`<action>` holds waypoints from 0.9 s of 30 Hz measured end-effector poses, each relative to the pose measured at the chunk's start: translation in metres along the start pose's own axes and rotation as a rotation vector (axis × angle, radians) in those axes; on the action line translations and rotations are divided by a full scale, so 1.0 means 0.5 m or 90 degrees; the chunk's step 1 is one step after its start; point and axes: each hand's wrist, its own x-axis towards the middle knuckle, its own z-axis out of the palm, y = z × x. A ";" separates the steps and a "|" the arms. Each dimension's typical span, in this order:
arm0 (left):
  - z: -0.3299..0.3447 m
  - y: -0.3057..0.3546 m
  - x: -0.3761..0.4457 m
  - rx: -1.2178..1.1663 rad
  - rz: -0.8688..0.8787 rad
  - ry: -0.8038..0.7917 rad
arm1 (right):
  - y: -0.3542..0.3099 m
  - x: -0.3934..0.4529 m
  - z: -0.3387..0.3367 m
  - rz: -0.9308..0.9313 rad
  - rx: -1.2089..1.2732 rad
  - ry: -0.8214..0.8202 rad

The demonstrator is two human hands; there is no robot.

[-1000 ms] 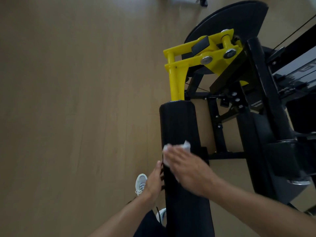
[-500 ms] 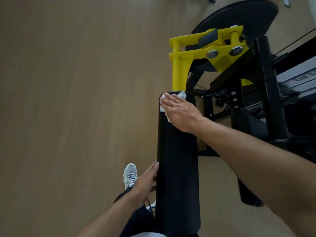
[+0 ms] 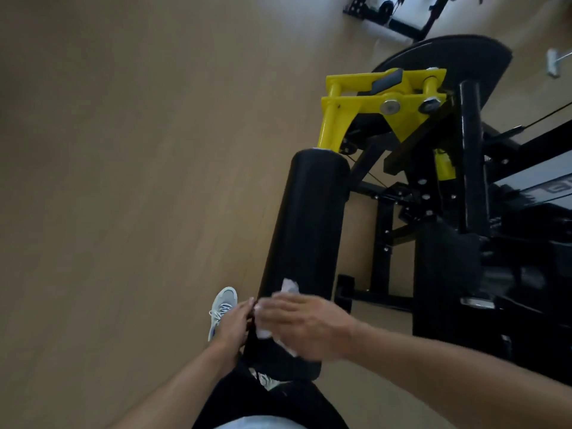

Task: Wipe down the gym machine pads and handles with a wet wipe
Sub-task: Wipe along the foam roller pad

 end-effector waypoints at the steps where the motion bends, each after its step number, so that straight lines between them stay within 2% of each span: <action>1: 0.000 -0.011 -0.009 0.000 0.027 0.031 | 0.040 0.012 -0.031 0.075 -0.004 0.052; 4: -0.005 -0.062 -0.017 0.024 0.087 0.078 | 0.167 0.027 -0.089 0.299 -0.005 0.188; 6: -0.001 -0.089 -0.029 -0.002 0.105 0.102 | 0.156 0.032 -0.069 0.317 0.015 0.209; 11: 0.008 -0.125 -0.066 -0.091 0.122 0.110 | -0.091 -0.022 0.055 -0.063 0.081 0.076; 13: 0.011 -0.134 -0.077 -0.103 0.127 0.096 | -0.081 -0.036 0.061 -0.145 0.053 0.070; 14: 0.015 -0.136 -0.082 -0.118 0.136 0.105 | -0.052 -0.032 0.050 -0.133 0.035 0.077; 16: 0.026 -0.135 -0.089 -0.142 0.140 0.132 | 0.028 -0.015 0.006 -0.004 0.015 0.137; 19: 0.022 -0.155 -0.088 -0.057 0.167 0.170 | 0.148 -0.018 -0.049 0.262 0.016 0.254; 21: 0.018 -0.172 -0.088 -0.018 0.219 0.212 | 0.147 -0.020 -0.041 0.307 0.011 0.304; 22: 0.018 -0.179 -0.089 -0.002 0.245 0.233 | 0.116 -0.020 -0.025 0.279 -0.008 0.322; 24: 0.020 -0.181 -0.087 0.030 0.297 0.271 | 0.024 -0.030 0.025 0.127 -0.003 0.301; 27: 0.022 -0.170 -0.076 0.075 0.340 0.278 | -0.087 -0.063 0.079 -0.084 0.085 0.137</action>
